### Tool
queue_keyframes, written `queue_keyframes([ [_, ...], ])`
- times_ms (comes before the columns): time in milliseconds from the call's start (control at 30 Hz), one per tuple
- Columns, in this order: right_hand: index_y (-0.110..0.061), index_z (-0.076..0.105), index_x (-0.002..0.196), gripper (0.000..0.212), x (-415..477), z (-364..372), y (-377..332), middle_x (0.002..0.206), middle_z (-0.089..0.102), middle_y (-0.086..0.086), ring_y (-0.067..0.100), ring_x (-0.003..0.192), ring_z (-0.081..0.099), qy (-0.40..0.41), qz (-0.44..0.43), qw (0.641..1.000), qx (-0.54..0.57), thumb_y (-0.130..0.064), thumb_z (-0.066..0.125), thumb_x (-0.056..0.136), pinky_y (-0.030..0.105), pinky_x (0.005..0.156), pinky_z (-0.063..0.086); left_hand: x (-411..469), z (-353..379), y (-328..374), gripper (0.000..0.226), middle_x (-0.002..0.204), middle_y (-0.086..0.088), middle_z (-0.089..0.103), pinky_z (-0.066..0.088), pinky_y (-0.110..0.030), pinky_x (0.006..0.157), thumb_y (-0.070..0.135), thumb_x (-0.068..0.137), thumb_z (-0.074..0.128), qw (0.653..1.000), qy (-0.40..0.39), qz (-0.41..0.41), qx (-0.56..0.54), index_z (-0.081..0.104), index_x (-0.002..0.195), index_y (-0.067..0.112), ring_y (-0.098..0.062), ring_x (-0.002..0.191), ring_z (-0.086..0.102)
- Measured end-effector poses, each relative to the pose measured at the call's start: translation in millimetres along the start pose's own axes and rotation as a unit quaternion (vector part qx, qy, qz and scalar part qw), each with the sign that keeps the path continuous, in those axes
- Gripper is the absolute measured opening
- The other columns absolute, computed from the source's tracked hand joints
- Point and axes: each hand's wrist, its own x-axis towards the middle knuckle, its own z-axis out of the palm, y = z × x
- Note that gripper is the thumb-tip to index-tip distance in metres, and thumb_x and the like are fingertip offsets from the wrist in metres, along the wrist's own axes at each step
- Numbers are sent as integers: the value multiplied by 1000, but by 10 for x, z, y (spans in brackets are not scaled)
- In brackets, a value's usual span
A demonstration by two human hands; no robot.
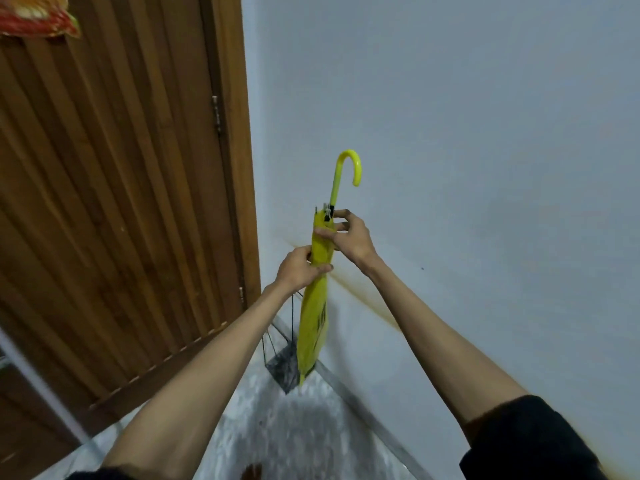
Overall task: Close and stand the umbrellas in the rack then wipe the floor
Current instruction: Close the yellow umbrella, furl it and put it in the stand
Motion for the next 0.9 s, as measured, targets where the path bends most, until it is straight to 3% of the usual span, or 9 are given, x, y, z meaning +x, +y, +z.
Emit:
queue_keyframes([
  [100, -21, 48, 137, 79, 396, -10, -202, 118, 62, 3, 17, 110, 61, -59, 18, 998, -25, -35, 86, 69, 35, 92, 52, 357, -156, -187, 37, 98, 1, 71, 54, -36, 79, 42, 74, 78, 999, -5, -19, 27, 68, 102, 20, -19, 88, 66],
  [167, -24, 43, 141, 90, 642, -24, -373, 122, 57, 1, 15, 111, 58, -80, 17, 995, -61, -42, 87, 65, 33, 91, 50, 616, -263, -344, 37, 99, -1, 71, 54, -39, 80, 43, 73, 78, 999, -3, -31, 45, 69, 102, 21, -22, 89, 67],
  [267, -26, 52, 128, 75, 948, 16, -586, 109, 65, 0, 13, 98, 66, -75, -14, 994, -82, -53, 83, 65, 31, 80, 52, 967, -375, -550, 40, 101, 0, 71, 55, -41, 82, 46, 72, 77, 997, -6, -50, 60, 69, 104, 23, -22, 91, 67],
  [367, -16, 61, 114, 55, 1343, 202, -756, 95, 73, 2, 16, 78, 73, -50, -15, 996, -75, -56, 72, 78, 33, 71, 56, 1321, -486, -715, 43, 103, 0, 71, 55, -39, 82, 47, 73, 76, 995, -25, -58, 78, 67, 108, 24, -22, 91, 66],
  [500, -1, 67, 96, 31, 1858, 432, -787, 76, 73, 10, 23, 62, 70, -15, -5, 994, -105, -31, 56, 96, 33, 63, 54, 1753, -570, -934, 45, 103, -1, 70, 55, -39, 81, 48, 71, 76, 993, -39, -69, 89, 65, 107, 23, -23, 92, 66],
  [700, -1, 68, 93, 26, 2481, 730, -735, 75, 72, 10, 24, 64, 72, -8, -15, 989, -145, -22, 52, 97, 31, 60, 54, 2317, -778, -959, 47, 103, 2, 69, 53, -36, 81, 46, 72, 76, 996, -45, -60, 55, 64, 110, 21, -20, 94, 64],
  [900, -2, 69, 93, 27, 2916, 961, -626, 76, 73, 9, 19, 64, 73, -13, -18, 984, -178, -22, 51, 98, 31, 62, 56, 2839, -1081, -845, 34, 92, 1, 64, 44, -29, 65, 41, 77, 76, 999, 6, -32, 5, 62, 97, 17, -20, 82, 62],
])
